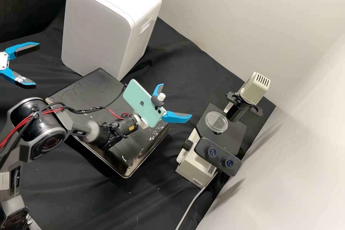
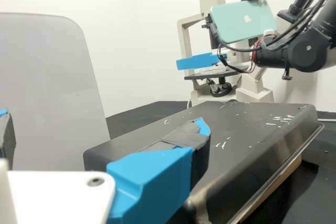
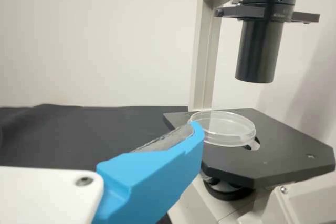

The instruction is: Place the petri dish on the bench

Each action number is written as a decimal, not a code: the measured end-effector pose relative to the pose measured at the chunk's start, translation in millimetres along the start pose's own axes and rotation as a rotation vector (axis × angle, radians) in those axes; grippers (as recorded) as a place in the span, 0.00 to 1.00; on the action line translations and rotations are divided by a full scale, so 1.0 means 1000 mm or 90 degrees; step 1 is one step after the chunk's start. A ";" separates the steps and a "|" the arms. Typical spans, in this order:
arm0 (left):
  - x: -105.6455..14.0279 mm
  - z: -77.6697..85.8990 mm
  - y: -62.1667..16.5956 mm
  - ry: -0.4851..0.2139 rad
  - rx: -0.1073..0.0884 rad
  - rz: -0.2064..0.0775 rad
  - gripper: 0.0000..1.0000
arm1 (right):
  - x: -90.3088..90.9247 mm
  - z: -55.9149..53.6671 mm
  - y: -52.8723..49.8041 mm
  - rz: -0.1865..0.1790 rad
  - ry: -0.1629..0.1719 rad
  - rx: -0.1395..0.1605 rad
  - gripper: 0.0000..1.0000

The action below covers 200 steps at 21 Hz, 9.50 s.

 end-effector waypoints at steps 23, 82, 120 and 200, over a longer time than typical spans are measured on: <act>0.001 0.005 -0.0044 -0.016 -0.005 -0.016 1.00 | 0.046 0.056 0.015 0.013 -0.122 -0.019 1.00; 0.003 0.005 -0.0111 -0.013 0.005 -0.039 1.00 | 0.117 0.064 0.037 0.026 -0.205 -0.071 1.00; 0.004 0.009 -0.0145 -0.027 0.019 -0.051 1.00 | 0.141 0.079 0.030 0.035 -0.198 -0.061 0.00; 0.005 0.010 -0.0176 -0.030 0.018 -0.061 1.00 | -0.043 -0.014 -0.014 0.019 0.055 -0.038 0.00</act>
